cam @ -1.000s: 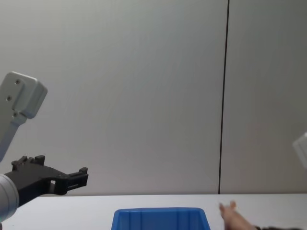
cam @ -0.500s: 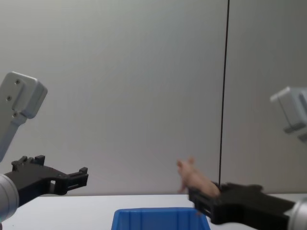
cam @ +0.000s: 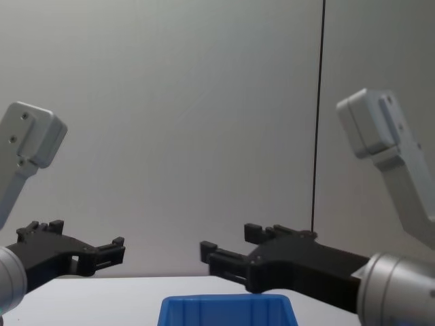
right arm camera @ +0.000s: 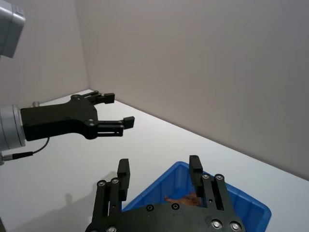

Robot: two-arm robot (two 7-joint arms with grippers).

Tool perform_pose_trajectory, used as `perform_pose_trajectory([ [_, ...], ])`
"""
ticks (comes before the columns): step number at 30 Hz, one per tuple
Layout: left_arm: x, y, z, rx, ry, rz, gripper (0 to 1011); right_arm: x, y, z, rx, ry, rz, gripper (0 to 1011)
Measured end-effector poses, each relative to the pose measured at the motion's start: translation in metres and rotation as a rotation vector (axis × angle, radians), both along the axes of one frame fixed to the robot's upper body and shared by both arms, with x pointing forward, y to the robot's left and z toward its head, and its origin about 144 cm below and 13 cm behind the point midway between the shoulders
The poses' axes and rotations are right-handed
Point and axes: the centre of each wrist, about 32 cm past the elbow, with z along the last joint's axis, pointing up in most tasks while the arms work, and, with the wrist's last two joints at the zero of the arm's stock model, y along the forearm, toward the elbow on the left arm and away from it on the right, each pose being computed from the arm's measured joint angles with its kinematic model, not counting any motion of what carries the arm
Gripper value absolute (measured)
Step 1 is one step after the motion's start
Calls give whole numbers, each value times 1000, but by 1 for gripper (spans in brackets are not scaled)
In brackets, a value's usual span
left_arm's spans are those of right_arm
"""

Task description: Pick up the two dolls from the table and place them into the box.

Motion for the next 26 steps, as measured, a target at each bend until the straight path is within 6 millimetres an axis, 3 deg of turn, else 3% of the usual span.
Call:
perform_pose_trajectory([
  [11,0,0,0,0,0,0,1001,5,8,3,3,-28,43,1001],
  [26,0,0,0,0,0,0,1001,8,12,5,5,-39,63,1001],
])
